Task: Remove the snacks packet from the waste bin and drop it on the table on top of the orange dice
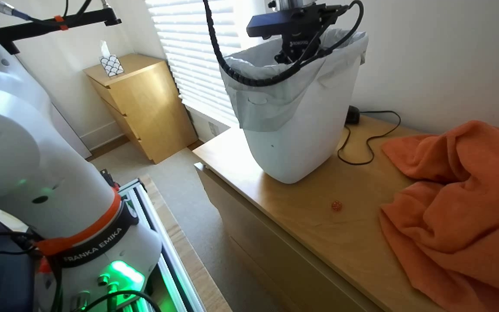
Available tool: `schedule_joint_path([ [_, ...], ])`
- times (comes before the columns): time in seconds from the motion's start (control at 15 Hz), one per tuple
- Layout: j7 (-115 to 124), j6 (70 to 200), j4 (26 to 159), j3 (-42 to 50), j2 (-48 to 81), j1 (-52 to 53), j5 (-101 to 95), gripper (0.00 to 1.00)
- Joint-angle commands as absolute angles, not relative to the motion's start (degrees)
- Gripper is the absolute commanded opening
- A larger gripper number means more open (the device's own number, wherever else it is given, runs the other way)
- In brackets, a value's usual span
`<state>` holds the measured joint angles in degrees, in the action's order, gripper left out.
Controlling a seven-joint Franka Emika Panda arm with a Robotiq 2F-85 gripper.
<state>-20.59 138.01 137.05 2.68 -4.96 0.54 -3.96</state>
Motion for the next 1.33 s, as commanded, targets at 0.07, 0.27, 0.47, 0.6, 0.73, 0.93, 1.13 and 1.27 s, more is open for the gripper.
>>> schedule_joint_path([
  [0.07,-18.38,139.08,140.18,2.06,-9.61,0.2,-5.7,0.0],
  [0.27,-17.85,138.48,140.88,2.21,-10.7,0.19,-5.68,0.0],
  [0.47,-20.04,138.34,141.08,2.74,-9.62,0.55,-3.81,0.27],
  [0.6,-21.09,139.25,141.55,3.05,-7.79,0.73,-2.15,0.42],
  [0.73,-21.57,140.62,141.91,3.11,-6.31,0.52,-1.52,0.56],
  [0.93,-23.0,143.96,142.25,3.26,-4.5,0.27,-0.81,0.78],
  [1.13,-25.07,146.71,142.14,3.32,-2.62,0.11,0.57,0.96],
  [1.27,-26.26,147.5,142.06,3.2,-1.74,-0.1,1.55,0.89],
])
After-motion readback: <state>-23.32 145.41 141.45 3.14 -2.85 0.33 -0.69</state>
